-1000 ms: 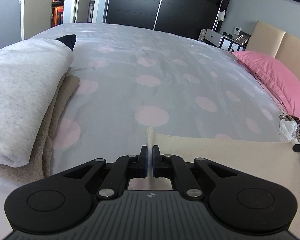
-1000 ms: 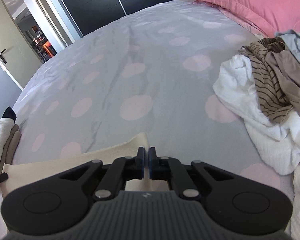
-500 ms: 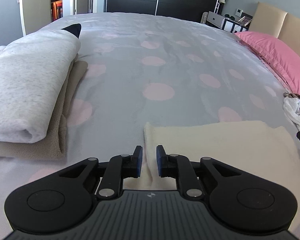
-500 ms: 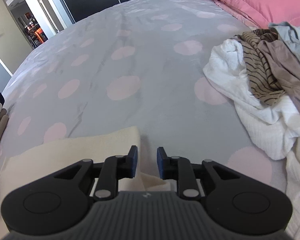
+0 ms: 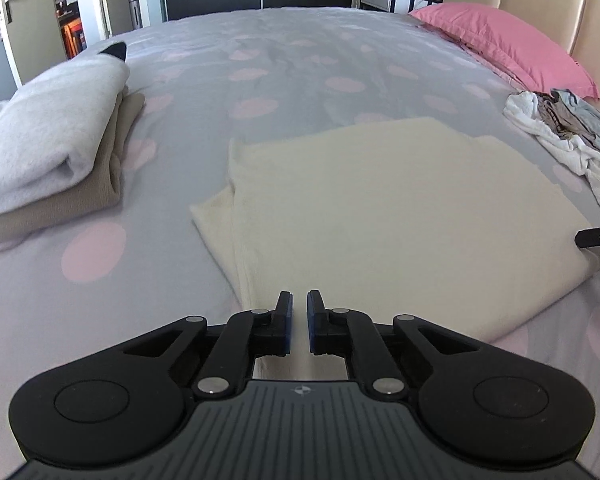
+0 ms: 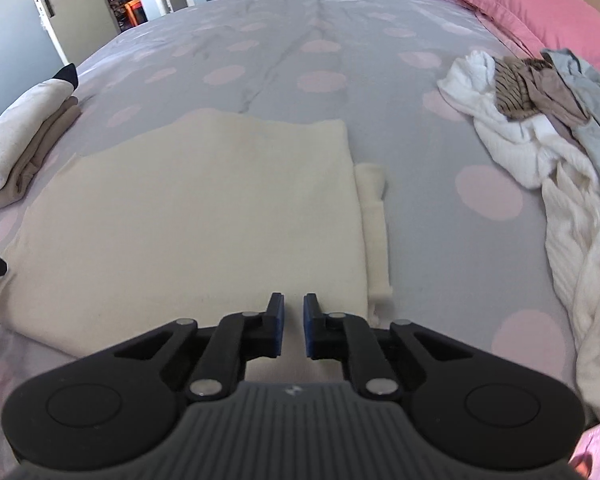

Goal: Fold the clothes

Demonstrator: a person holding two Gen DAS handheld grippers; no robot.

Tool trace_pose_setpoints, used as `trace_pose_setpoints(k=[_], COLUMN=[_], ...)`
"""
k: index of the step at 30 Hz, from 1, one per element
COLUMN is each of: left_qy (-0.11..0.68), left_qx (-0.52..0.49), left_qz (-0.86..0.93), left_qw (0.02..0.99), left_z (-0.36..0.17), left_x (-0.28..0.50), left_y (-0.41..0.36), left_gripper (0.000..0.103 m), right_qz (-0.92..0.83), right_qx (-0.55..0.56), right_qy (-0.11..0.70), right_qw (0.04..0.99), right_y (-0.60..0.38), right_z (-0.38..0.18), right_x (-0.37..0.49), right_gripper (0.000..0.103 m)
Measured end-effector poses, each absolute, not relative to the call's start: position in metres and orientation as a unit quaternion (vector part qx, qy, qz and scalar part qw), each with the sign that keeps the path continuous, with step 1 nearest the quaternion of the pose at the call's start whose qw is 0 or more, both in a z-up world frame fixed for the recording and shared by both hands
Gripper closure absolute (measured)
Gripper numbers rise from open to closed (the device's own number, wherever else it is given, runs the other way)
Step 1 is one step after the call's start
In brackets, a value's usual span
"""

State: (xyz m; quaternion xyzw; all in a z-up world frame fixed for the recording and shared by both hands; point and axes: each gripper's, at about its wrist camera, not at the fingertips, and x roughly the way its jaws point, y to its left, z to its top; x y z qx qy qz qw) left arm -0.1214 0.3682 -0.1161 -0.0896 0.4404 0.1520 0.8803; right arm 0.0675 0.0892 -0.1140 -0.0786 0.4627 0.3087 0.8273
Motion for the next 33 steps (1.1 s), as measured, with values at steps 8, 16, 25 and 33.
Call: trace_pose_setpoints(k=[8,16,25,33], left_qy=[0.445,0.404,0.401,0.399], left_qx=[-0.135,-0.176,-0.3,-0.29], left_qz=[0.181,0.23,0.238,0.237], left_qw=[0.867,0.868,0.832,0.837], left_z=[-0.131,-0.115,-0.135,-0.149], left_x=[-0.152,-0.177,-0.179,-0.168], left_y=[0.371,0.365,0.389,0.381], left_gripper=[0.1,0.066,0.057,0.048], right_qz=[0.269,0.264,0.218,0.21], right_qx=[-0.054,-0.037,0.047,0.061], right_qy=[0.463,0.439,0.473,0.501], right_qw=[0.843,0.858,0.852,0.837], right_y=[0.072,0.06,0.041,0.049], right_z=[-0.134,-0.121,-0.121,-0.144], right_x=[0.038,0.006,0.034,0.038], right_gripper=[0.093,0.066,0.043,0.037])
